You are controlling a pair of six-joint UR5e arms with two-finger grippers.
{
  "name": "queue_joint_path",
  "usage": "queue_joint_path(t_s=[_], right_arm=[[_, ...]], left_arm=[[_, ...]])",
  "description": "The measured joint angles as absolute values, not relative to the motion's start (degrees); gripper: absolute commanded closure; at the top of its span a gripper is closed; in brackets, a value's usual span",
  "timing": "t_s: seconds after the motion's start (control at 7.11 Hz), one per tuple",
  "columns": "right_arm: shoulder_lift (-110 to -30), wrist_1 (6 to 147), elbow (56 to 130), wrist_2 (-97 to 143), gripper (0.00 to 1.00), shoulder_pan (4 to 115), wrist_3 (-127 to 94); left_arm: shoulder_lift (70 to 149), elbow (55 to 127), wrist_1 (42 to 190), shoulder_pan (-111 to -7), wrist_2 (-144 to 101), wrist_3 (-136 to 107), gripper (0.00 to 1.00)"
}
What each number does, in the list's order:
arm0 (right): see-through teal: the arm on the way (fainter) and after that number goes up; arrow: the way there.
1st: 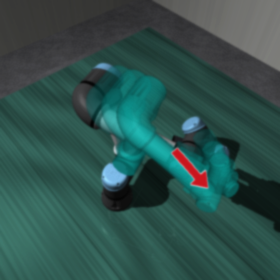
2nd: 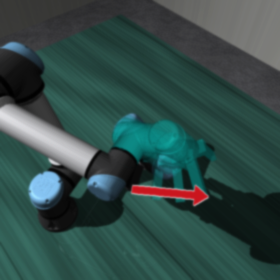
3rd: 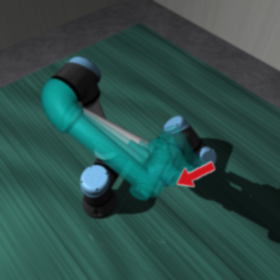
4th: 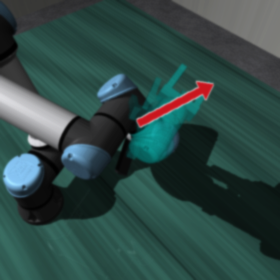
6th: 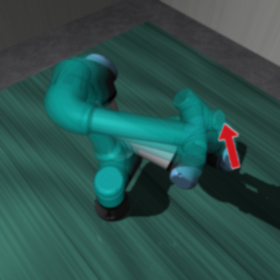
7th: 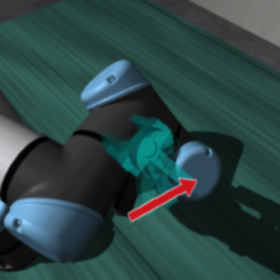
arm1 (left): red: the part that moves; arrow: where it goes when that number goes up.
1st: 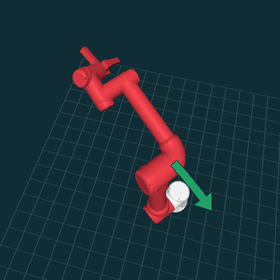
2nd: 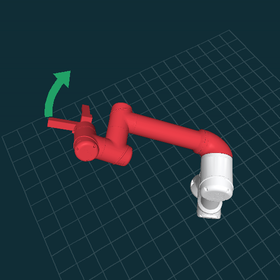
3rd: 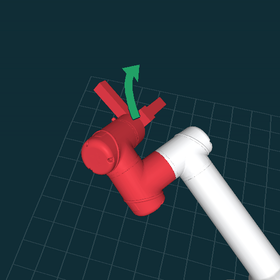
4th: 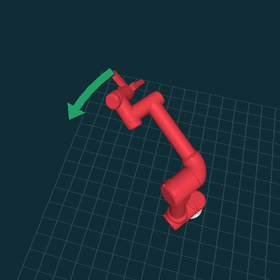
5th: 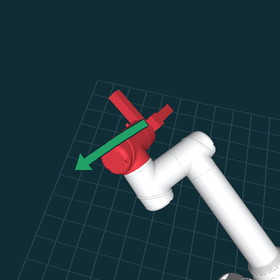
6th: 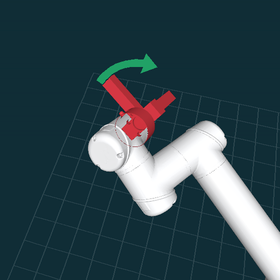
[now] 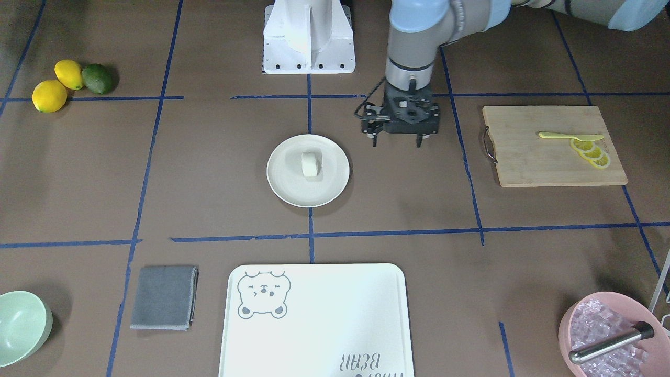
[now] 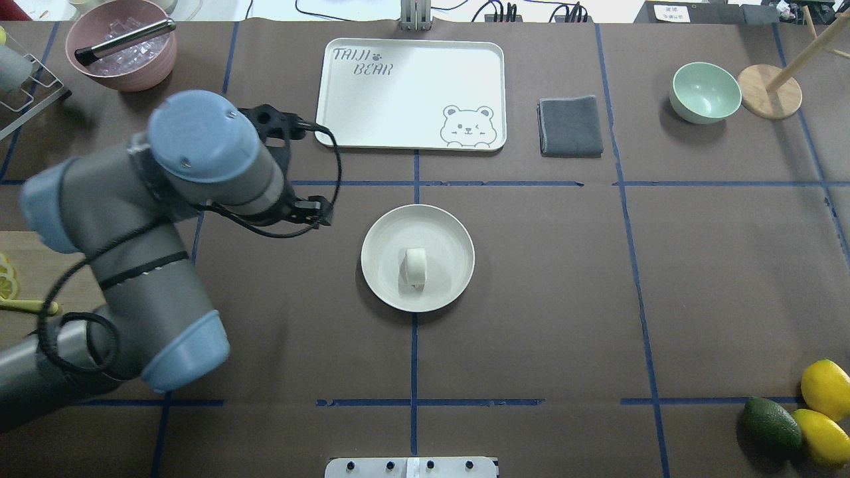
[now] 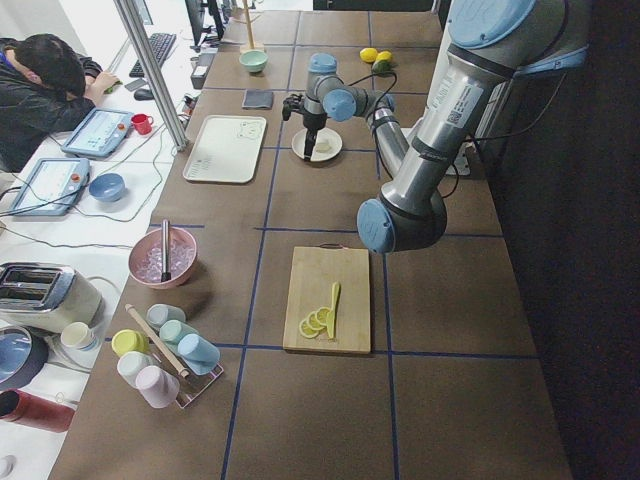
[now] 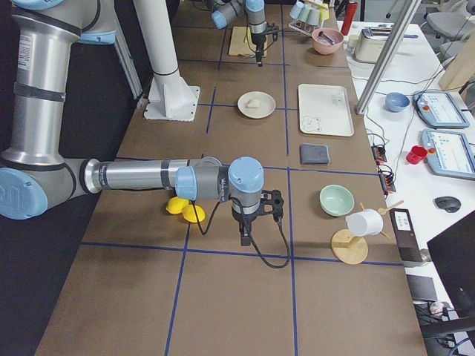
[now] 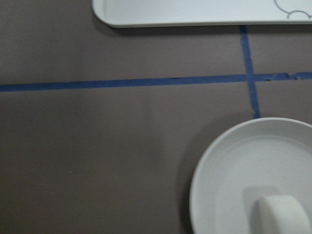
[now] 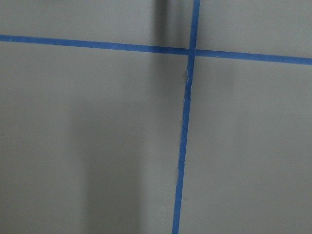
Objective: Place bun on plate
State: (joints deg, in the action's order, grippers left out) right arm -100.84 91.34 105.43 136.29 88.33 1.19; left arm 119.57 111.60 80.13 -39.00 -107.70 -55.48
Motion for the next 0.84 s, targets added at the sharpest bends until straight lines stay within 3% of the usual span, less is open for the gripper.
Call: queue_joint_path(t_s=[0.42, 0.84], right_arm=[[-98.03, 91.61, 104.62, 136.72, 0.0, 88.33, 0.95], [-96.09, 91.45, 102.27, 137.25, 0.0, 88.45, 0.98]], left_arm=[[108.16, 113.32, 79.82, -56.25, -120.64, -33.05, 0.01], [100.87, 105.58, 79.91, -74.94, -131.1, -8.17, 0.01]])
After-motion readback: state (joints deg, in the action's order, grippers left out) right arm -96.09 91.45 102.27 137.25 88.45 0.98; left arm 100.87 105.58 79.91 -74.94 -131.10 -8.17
